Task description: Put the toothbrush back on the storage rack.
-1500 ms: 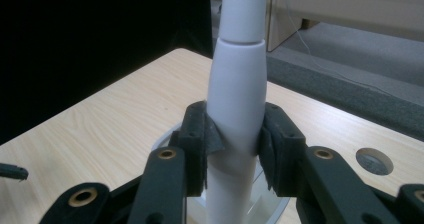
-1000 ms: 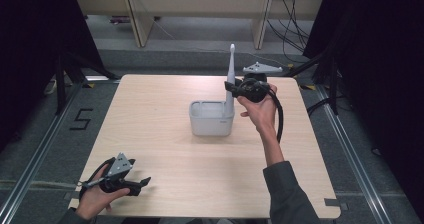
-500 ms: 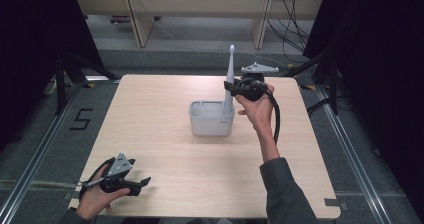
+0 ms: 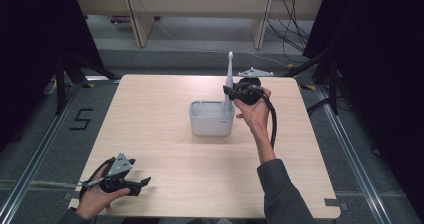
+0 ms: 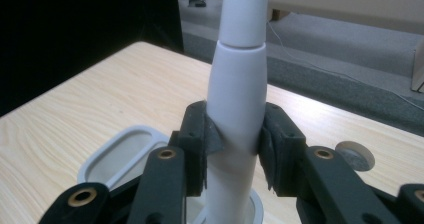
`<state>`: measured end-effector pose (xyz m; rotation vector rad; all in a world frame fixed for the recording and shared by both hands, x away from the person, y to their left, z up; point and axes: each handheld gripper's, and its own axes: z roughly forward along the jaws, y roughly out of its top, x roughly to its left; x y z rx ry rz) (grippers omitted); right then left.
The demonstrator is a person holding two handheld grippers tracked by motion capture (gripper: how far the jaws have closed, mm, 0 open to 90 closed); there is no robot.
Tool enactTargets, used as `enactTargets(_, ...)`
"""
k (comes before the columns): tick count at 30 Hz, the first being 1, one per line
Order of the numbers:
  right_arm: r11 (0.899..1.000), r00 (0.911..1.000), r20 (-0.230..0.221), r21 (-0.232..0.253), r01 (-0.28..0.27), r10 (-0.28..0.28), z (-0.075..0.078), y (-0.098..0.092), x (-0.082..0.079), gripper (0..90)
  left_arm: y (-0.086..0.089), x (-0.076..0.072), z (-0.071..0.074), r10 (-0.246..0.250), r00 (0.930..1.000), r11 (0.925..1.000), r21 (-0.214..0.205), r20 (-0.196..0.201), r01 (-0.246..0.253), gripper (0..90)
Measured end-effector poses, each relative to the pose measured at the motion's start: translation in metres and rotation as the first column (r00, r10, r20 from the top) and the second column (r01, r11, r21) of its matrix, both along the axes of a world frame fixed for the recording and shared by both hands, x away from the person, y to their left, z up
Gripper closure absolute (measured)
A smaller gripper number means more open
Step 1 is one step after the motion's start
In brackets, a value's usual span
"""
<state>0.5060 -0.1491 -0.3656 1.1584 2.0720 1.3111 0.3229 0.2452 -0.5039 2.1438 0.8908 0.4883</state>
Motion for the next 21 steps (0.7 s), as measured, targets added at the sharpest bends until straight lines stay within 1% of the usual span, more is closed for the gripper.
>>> enactTargets(1, 1.0, 0.9998, 0.018, -0.012, -0.011, 0.011, -0.003, 0.0, 0.001, 66.6, 0.0, 0.0, 0.0, -0.001, 1.0, 1.0, 0.003, 0.0, 0.001, 15.2)
enactTargets(2, 1.0, 1.0, 0.005, -0.004, -0.003, 0.003, -0.004, 0.0, 0.001, 66.6, 0.0, 0.0, 0.0, -0.001, 1.0, 1.0, 0.003, 0.0, 0.001, 15.2)
enactTargets(3, 1.0, 1.0, 0.005, -0.009, -0.004, 0.004, -0.006, 0.0, 0.001, 66.6, 0.0, -0.001, 0.0, -0.002, 1.0, 1.0, -0.007, -0.001, 0.002, 15.2)
enactTargets(4, 1.0, 0.9999, -0.009, 0.0, 0.004, -0.004, -0.008, 0.0, 0.0, 66.5, 0.0, 0.0, 0.0, -0.001, 1.0, 1.0, -0.006, -0.001, 0.001, 15.2)
enactTargets(5, 1.0, 0.9999, 0.008, -0.02, -0.008, 0.008, -0.009, -0.001, 0.002, 66.5, 0.0, 0.0, 0.0, -0.005, 1.0, 1.0, 0.006, -0.001, 0.005, 15.1)
enactTargets(6, 1.0, 1.0, -0.004, -0.007, 0.003, -0.003, -0.012, 0.0, 0.001, 66.5, 0.0, 0.0, 0.0, 0.001, 1.0, 1.0, 0.008, -0.003, -0.001, 15.1)
enactTargets(7, 1.0, 0.9999, 0.011, -0.02, -0.009, 0.009, -0.013, -0.001, 0.002, 66.5, 0.0, 0.0, 0.0, -0.001, 1.0, 0.9999, 0.012, -0.003, 0.001, 15.1)
enactTargets(8, 1.0, 1.0, 0.002, -0.011, 0.003, -0.003, -0.015, 0.001, 0.001, 66.5, 0.0, 0.0, 0.0, -0.001, 1.0, 0.9999, 0.012, -0.004, 0.001, 15.1)
enactTargets(9, 1.0, 0.9999, -0.001, -0.025, -0.012, 0.012, -0.016, 0.0, 0.001, 66.5, 0.0, 0.0, 0.0, -0.002, 1.0, 0.9999, 0.012, -0.004, 0.002, 15.2)
enactTargets(10, 1.0, 1.0, -0.009, -0.014, -0.002, 0.002, -0.018, 0.001, 0.0, 66.5, 0.0, 0.0, 0.0, -0.001, 1.0, 0.9999, 0.011, -0.005, 0.001, 15.2)
enactTargets(11, 1.0, 0.9998, -0.015, -0.022, -0.015, 0.015, -0.019, 0.0, 0.001, 66.5, 0.0, -0.001, 0.0, -0.002, 1.0, 1.0, 0.009, -0.006, 0.002, 15.2)
enactTargets(12, 1.0, 0.9999, -0.015, -0.018, 0.002, -0.003, -0.021, 0.001, 0.0, 66.5, 0.0, -0.001, 0.0, -0.005, 1.0, 0.9999, 0.011, -0.007, 0.005, 15.1)
enactTargets(13, 1.0, 0.9996, -0.026, -0.024, -0.013, 0.013, -0.023, 0.0, 0.0, 66.5, 0.0, 0.0, 0.0, -0.001, 1.0, 1.0, 0.009, -0.005, 0.001, 15.2)
enactTargets(14, 1.0, 0.9995, -0.033, -0.02, -0.006, 0.005, -0.024, 0.0, 0.0, 66.5, 0.0, 0.0, 0.0, -0.002, 1.0, 0.9999, 0.012, -0.004, 0.002, 15.1)
enactTargets(15, 0.999, 0.9997, -0.021, -0.044, -0.016, 0.015, -0.026, -0.001, 0.0, 66.5, 0.0, 0.0, 0.0, -0.002, 1.0, 0.9999, 0.011, -0.005, 0.002, 15.2)
enactTargets(16, 1.0, 0.9992, -0.04, -0.023, -0.009, 0.008, -0.027, 0.0, -0.001, 66.5, -0.001, -0.001, 0.0, -0.001, 1.0, 1.0, -0.006, -0.009, 0.0, 15.1)
enactTargets(18, 0.999, 0.9992, -0.038, -0.036, -0.014, 0.012, -0.031, 0.0, -0.001, 66.5, -0.001, -0.001, 0.0, -0.002, 0.9999, 1.0, -0.003, -0.01, 0.002, 15.1)
enactTargets(19, 1.0, 0.9983, -0.057, -0.029, -0.007, 0.005, -0.033, 0.001, -0.002, 66.5, -0.001, -0.001, 0.0, -0.002, 0.9999, 1.0, -0.003, -0.01, 0.002, 15.1)
enactTargets(20, 0.999, 0.9987, -0.048, -0.044, -0.016, 0.014, -0.035, 0.0, -0.002, 66.5, -0.001, -0.001, -0.001, -0.003, 1.0, 1.0, -0.008, -0.008, 0.003, 15.1)
enactTargets(21, 0.999, 0.9983, -0.058, -0.042, -0.009, 0.006, -0.035, 0.001, -0.003, 66.4, -0.001, -0.001, -0.001, -0.004, 1.0, 1.0, -0.007, -0.008, 0.004, 15.1)
